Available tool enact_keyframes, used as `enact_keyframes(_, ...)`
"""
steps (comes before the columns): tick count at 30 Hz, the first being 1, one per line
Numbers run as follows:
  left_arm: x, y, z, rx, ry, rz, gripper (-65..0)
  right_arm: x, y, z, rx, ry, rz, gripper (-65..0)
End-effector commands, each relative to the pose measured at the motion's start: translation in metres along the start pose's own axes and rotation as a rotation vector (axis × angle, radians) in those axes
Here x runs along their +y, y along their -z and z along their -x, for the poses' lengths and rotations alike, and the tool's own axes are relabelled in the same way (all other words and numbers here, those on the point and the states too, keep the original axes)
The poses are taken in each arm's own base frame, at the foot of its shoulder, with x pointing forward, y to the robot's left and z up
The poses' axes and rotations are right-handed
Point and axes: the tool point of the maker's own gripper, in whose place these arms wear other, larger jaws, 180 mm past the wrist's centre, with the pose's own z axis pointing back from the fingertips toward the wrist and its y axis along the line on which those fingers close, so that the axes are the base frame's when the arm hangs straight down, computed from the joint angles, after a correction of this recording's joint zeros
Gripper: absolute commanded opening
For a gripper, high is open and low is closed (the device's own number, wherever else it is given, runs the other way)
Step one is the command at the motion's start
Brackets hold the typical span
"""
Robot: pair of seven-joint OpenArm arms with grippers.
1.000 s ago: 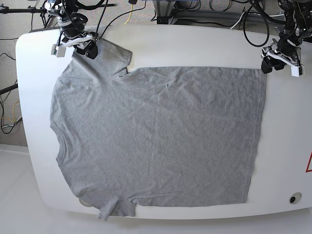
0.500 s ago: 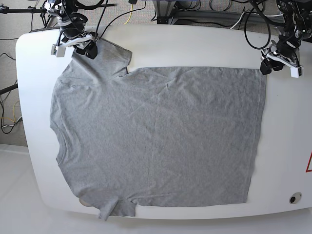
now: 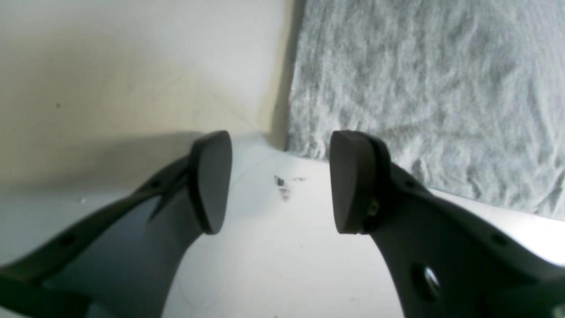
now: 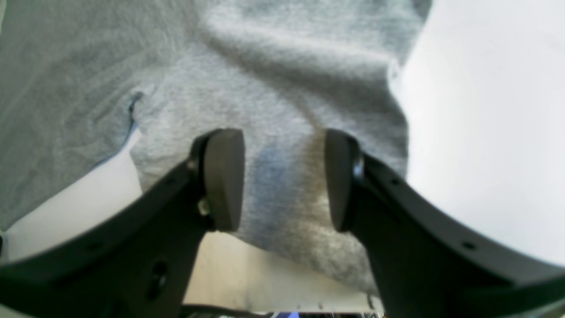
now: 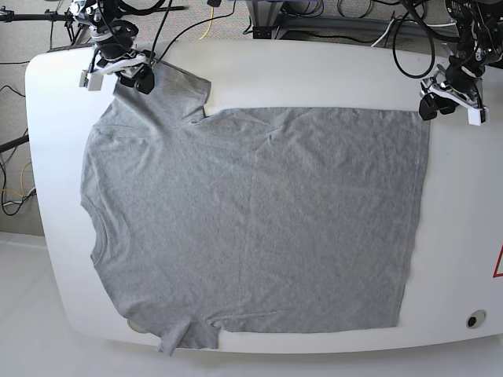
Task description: Fold the T-shirt properly
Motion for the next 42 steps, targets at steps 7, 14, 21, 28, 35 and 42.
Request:
enact_keyframes(7, -0.001, -0.003, -0.013, -0.034, 0.021, 0.011, -31.5, -0.009, 0.001, 0.001, 0.0, 0.017, 0.007, -35.8)
enact_keyframes(14, -0.001, -0.003, -0.011, -0.029, 0.017, 0.009, -31.7, -0.016, 0.005, 0.012, 0.035, 0.037, 0.018, -35.9)
enact_keyframes(21, -0.001, -0.003, -0.01, -0.029, 0.016, 0.012, -32.0, -0.014, 0.006, 0.014, 0.038, 0.043, 0.015, -36.0)
enact_keyframes(28, -0.005, 0.0, -0.006, -0.016, 0.015, 0.02, -32.7, -0.009, 0.005, 0.006, 0.012, 0.031, -0.001, -36.0)
enact_keyframes(35, -0.011, 0.002, -0.002, -0.007, 0.008, 0.031, -34.0, -0.007, 0.003, 0.004, 0.005, 0.022, -0.006, -36.0)
enact_keyframes(42, -0.011, 0.004, -0.001, -0.005, 0.001, 0.032, -33.9, -0.006, 0.004, 0.0, -0.008, 0.02, -0.016, -35.8)
